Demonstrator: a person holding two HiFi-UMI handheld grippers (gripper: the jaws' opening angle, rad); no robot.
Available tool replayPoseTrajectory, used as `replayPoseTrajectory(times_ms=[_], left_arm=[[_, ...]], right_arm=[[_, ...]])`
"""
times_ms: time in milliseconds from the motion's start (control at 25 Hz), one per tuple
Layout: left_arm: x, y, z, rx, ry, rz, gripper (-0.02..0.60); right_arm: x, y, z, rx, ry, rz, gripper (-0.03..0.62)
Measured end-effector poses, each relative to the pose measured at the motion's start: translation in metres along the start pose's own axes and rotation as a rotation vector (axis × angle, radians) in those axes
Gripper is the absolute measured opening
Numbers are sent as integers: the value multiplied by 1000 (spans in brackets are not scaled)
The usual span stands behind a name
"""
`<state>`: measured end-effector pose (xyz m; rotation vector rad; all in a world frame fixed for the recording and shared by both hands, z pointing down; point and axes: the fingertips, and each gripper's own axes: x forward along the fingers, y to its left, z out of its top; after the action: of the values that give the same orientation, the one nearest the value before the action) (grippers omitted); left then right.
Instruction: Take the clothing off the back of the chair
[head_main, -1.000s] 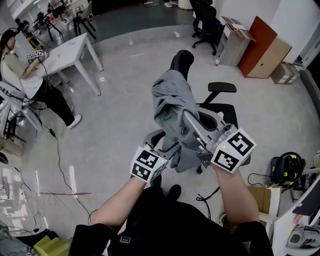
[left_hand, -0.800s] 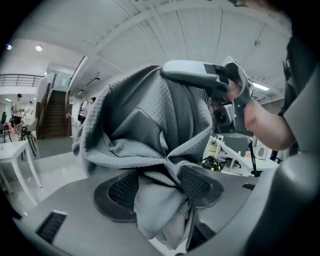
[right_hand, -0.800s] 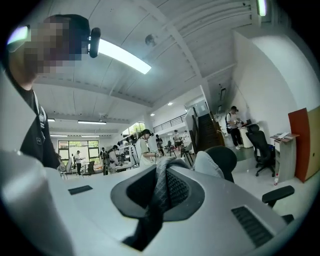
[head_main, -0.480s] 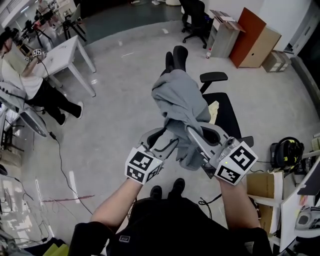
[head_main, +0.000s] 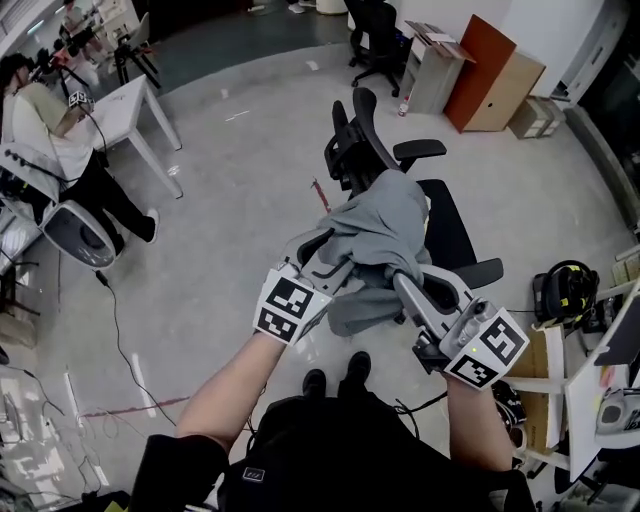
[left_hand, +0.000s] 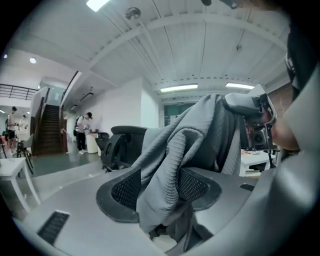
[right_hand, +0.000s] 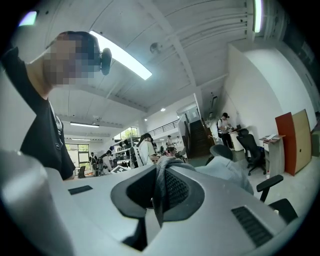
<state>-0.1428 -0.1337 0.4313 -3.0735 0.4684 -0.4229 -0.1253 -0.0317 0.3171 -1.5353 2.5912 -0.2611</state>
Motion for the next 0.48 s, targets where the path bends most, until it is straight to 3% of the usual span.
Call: replayPoseTrajectory(times_ms=[280, 480], left_arm=[[-13, -40, 11, 32, -44, -130, 124], [-28, -60, 21, 48, -76, -214, 95]], right_arm=[[-32, 6, 12, 75, -91, -143, 29], [-61, 22, 18, 85, -141, -243, 29]])
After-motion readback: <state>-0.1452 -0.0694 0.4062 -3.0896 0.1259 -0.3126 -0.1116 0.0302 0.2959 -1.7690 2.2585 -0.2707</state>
